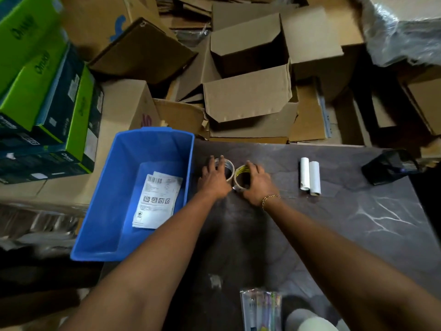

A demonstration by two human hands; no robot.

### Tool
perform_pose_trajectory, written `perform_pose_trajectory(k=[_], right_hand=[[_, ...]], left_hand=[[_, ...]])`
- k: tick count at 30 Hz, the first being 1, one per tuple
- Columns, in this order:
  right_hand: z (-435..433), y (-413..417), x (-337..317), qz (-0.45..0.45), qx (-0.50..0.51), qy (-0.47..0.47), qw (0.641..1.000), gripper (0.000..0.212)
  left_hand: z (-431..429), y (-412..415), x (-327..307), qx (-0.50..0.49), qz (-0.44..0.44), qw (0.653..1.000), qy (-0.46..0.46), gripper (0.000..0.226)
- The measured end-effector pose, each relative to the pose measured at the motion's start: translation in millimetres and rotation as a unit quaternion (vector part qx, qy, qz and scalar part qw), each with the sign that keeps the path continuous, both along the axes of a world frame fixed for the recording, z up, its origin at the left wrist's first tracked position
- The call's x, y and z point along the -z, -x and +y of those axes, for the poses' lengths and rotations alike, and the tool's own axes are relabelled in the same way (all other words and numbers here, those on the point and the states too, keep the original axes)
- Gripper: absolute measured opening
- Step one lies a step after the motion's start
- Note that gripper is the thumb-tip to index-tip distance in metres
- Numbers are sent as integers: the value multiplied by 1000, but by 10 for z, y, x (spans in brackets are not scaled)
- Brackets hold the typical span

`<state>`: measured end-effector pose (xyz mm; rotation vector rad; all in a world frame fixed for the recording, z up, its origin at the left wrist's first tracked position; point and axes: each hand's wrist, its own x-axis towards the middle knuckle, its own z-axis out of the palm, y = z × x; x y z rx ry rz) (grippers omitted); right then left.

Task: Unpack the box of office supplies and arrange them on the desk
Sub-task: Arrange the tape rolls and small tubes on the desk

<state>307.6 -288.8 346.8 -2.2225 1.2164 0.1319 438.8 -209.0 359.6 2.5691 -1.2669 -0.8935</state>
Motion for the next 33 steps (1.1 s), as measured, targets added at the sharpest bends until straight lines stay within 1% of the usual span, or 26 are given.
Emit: perform_pose_trajectory(k=[4,9,13,18,22,27,33], right_hand=[[56,317,-140,-10,3,16,1000,98],[177,1256,-433,-8,24,33,999,100],[205,2326,-581,22,57,32,998,98],[93,3706,-637,53,109,26,992,96],[21,4516,-632,72,145,33,986,94],[-65,4966,-545,98,148,31,984,95],[-110,5127,-422,100,142,17,985,95]], left_hand=[[98,98,-78,-11,-40,998,41,95],[361,740,-332,4,-19,997,77,98],[429,1635,-434,40,11,995,92,92],[247,2933,-386,88,31,993,71,88],[28,3849,-321,103,37,993,52,85],[-190,4558,-245,118,16,992,37,78],[-306,4920,-186,127,-19,992,13,81]])
